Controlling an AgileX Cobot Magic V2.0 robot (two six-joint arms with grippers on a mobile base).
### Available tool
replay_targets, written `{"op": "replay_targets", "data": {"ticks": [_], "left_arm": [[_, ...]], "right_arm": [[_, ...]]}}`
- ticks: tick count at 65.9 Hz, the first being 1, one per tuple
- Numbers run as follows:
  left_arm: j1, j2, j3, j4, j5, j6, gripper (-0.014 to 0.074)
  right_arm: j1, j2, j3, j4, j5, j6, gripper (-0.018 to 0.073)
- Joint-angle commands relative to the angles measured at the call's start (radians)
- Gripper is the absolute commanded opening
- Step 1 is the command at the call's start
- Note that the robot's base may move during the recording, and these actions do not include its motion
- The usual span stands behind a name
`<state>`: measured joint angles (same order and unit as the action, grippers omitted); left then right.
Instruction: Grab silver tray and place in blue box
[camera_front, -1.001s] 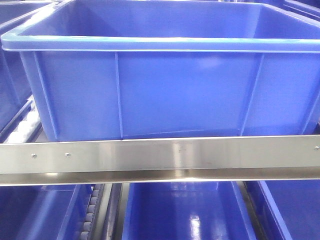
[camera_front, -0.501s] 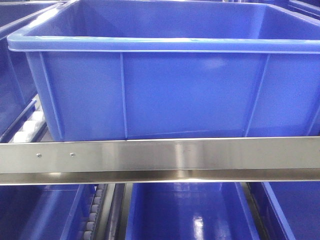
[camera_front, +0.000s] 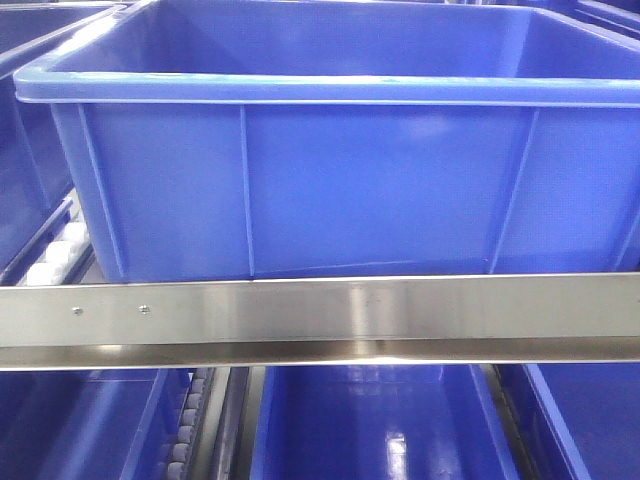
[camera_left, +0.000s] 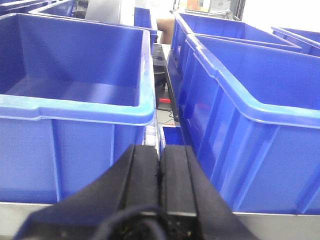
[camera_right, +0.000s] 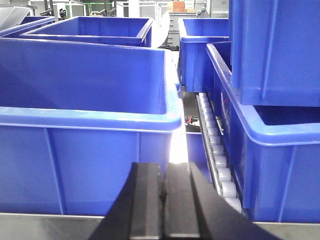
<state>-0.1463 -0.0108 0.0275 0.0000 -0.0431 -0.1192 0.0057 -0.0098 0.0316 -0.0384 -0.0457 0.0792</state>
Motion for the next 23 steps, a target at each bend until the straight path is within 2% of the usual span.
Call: {"op": "replay_targets", "data": {"ticks": [1, 23], "left_arm": [[0.002, -0.020, -0.001, 0.000, -0.092, 0.003, -0.0097], [0.002, -0.020, -0.001, 0.000, -0.092, 0.003, -0.0096]], "right_arm": [[-0.005, -0.014, 0.001, 0.000, -0.088, -0.010, 0.0050], [-0.005, -0.014, 0.001, 0.000, -0.088, -0.010, 0.0050]]}}
